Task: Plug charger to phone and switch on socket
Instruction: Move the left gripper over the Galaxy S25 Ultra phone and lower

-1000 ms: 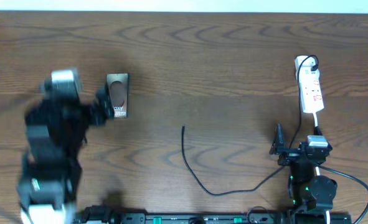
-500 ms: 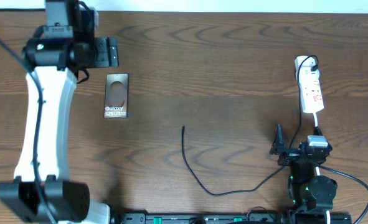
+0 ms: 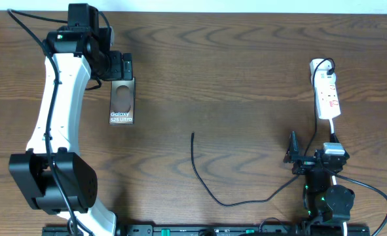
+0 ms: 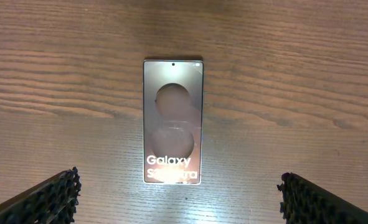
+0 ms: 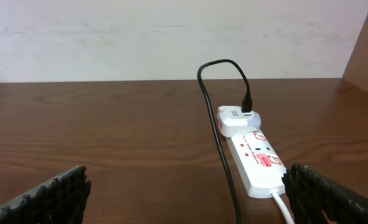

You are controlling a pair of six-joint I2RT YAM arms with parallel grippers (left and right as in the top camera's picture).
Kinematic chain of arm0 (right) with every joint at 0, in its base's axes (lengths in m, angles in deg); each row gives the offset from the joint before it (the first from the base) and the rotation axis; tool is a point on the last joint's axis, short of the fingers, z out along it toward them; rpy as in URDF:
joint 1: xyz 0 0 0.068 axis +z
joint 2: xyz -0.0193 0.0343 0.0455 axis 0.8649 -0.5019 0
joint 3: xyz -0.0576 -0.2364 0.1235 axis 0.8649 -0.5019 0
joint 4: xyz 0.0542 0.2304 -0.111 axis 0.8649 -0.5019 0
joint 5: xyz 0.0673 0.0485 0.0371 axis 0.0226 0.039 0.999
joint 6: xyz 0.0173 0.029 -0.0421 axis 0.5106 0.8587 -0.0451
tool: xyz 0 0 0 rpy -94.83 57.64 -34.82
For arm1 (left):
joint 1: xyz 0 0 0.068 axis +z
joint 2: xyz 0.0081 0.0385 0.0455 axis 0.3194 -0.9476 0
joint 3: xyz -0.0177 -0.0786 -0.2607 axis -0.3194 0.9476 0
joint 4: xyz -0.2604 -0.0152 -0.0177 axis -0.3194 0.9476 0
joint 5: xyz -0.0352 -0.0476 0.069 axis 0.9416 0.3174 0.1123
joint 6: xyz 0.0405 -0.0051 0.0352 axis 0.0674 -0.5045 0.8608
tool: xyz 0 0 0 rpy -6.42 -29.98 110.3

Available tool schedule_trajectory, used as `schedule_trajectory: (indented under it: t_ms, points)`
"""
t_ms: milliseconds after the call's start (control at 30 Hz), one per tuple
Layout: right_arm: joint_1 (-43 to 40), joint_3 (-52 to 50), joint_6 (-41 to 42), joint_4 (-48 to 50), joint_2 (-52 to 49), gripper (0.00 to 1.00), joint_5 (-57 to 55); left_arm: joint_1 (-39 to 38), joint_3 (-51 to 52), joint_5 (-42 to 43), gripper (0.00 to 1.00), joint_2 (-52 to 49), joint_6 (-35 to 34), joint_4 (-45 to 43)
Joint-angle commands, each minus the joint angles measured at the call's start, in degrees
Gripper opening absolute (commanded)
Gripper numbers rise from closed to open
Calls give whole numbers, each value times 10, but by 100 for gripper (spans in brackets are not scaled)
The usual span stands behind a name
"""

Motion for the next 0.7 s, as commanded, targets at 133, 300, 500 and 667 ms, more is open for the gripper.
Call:
schedule_trajectory:
  t_ms: [133, 300, 500, 667]
  points:
    - [4, 0, 6, -3, 3, 99, -6, 3, 18, -3, 100, -15, 3, 3]
    - [4, 0, 6, -3, 3, 99, -6, 3, 18, -6, 100, -51, 3, 3]
    - [4, 0, 6, -3, 3, 99, -6, 3, 18, -6, 100, -97, 3, 3]
    - [4, 0, 6, -3, 3, 99, -6, 3, 18, -6, 100, -132, 3, 7]
